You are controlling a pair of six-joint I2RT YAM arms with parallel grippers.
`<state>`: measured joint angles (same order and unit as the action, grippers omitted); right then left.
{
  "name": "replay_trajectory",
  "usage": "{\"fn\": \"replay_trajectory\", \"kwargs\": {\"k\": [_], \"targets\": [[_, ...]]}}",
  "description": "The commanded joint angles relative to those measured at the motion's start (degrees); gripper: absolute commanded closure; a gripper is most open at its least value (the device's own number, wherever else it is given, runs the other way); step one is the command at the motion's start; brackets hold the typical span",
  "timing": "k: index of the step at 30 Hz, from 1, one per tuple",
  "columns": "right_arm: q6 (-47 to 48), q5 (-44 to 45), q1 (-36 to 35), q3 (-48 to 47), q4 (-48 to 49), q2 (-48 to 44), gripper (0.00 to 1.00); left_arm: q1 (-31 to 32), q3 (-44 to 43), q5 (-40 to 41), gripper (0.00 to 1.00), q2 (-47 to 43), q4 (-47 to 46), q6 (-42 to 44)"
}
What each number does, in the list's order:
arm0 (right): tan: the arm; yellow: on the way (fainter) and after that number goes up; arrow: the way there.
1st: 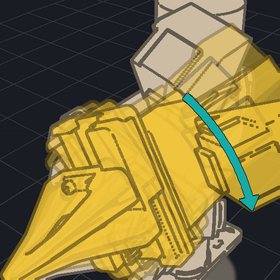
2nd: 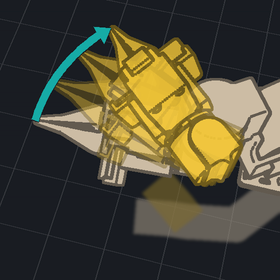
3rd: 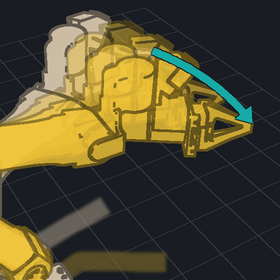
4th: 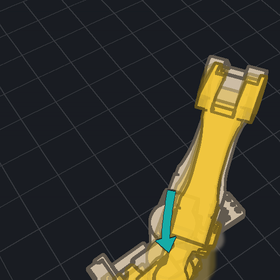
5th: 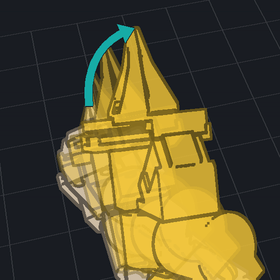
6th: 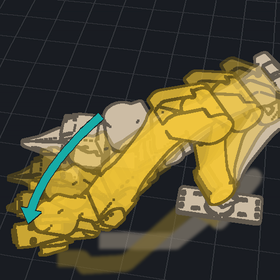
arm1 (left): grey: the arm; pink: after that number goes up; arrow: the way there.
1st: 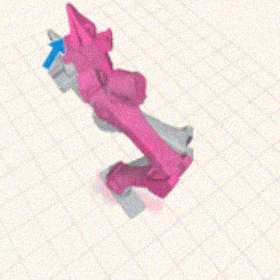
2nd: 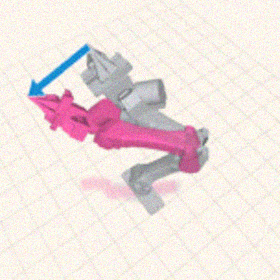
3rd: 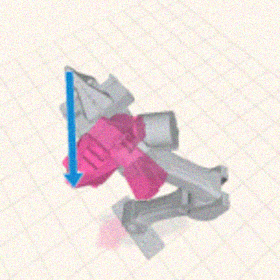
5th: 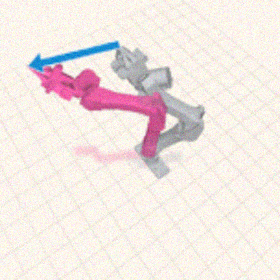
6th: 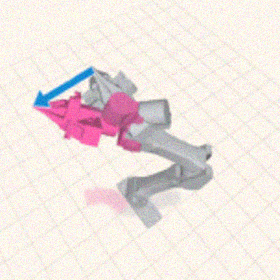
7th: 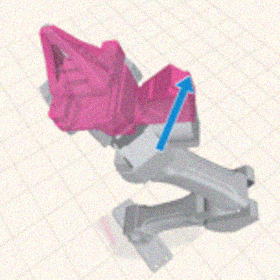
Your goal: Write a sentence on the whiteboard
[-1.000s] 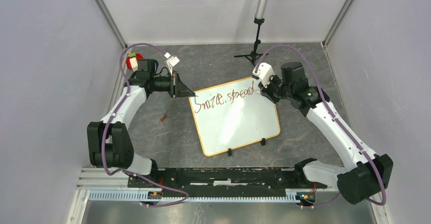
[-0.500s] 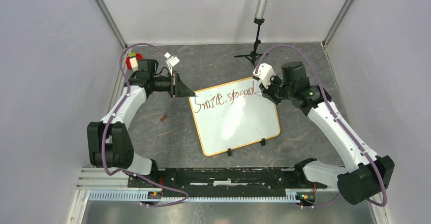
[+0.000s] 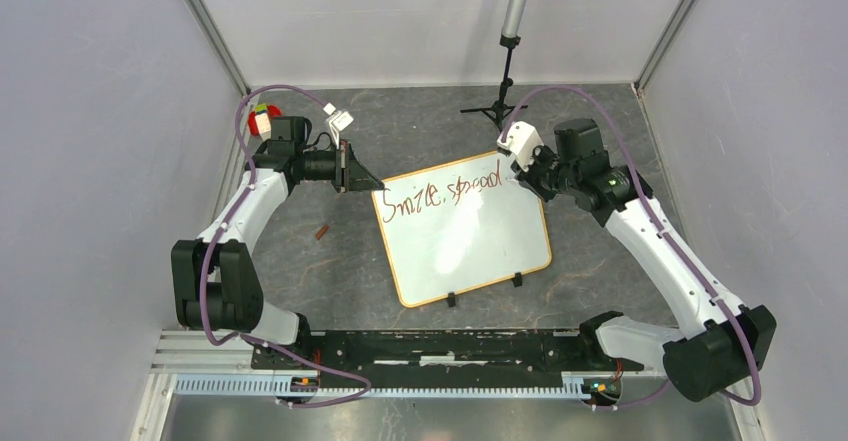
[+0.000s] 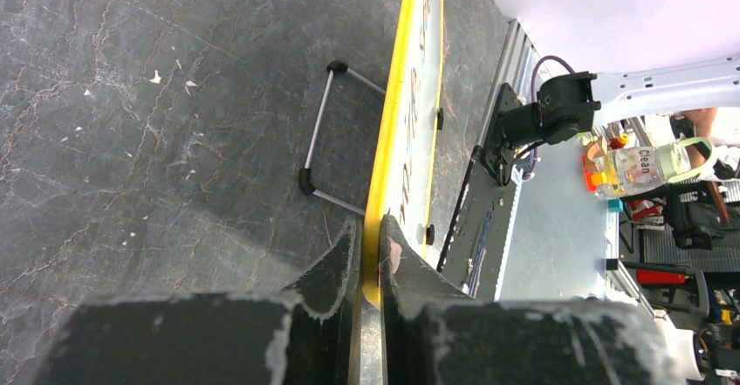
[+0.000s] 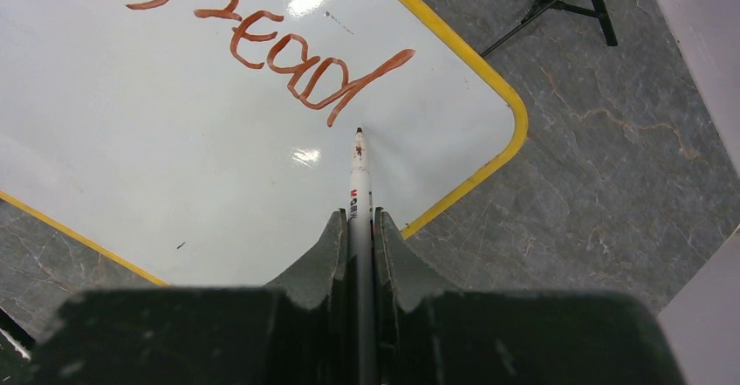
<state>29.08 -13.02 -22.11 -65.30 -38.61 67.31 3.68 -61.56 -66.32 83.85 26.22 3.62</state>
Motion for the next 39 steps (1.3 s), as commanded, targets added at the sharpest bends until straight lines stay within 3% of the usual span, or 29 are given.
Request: {"fn": "replay_trajectory", "kwargs": {"k": [1,30,35,39], "targets": [[1.04,1.35,0.09,-1.65,1.69,0.53,1.0,1.77,-1.02,2.07,0.98,1.08,0.33,0.56],[0.8,-0.19,0.05,-5.59,-1.17,-0.25,1.0,1.89,-1.28,2.47,0.98,1.31,0.83,1.06],[0.13,-6.56,-0.49,-6.29,-2.26,-0.14,1.0,1.89,-1.28,2.52,0.98,1.37,0.85,1.03],[-0.99,-11.08,-6.16,-3.61,-1.07,-0.24,1.0,1.91,-1.28,2.52,0.98,1.52,0.85,0.8]]}}
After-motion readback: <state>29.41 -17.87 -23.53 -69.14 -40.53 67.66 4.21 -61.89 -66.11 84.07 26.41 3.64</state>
